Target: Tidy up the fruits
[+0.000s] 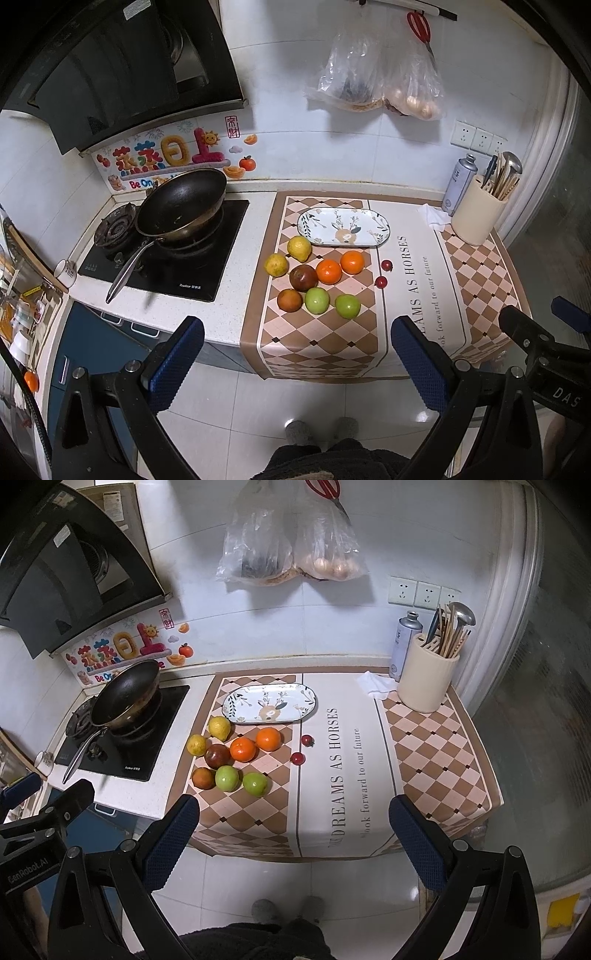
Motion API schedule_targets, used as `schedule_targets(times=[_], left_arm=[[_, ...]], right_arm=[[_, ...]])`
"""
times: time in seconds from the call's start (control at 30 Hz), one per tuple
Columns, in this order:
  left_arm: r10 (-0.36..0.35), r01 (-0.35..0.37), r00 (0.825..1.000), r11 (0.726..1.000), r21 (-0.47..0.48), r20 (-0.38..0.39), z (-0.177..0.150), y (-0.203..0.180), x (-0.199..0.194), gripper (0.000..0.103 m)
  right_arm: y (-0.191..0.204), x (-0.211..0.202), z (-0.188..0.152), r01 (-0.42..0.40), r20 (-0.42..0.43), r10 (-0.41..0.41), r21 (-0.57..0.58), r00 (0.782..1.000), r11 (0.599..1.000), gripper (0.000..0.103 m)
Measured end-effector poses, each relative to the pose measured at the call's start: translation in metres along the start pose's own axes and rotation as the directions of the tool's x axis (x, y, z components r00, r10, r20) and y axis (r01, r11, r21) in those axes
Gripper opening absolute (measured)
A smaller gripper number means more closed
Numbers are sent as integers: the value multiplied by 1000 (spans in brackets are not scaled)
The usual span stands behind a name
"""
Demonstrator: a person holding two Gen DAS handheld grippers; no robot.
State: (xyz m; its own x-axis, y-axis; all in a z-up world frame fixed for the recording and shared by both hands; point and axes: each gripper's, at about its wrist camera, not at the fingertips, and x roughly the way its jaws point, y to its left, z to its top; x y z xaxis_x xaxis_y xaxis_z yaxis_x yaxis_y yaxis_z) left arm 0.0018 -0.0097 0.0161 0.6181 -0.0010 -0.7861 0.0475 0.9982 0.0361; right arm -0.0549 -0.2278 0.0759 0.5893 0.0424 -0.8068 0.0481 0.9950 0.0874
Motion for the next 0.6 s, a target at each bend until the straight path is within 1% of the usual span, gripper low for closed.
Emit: schedule_targets(times=[0.6], left_arm=[[-4,4,1000,1000,-4,3,-3,2,-1,103]], right_arm=[[-1,1,-4,1,5,-1,0,1000,1000,103]])
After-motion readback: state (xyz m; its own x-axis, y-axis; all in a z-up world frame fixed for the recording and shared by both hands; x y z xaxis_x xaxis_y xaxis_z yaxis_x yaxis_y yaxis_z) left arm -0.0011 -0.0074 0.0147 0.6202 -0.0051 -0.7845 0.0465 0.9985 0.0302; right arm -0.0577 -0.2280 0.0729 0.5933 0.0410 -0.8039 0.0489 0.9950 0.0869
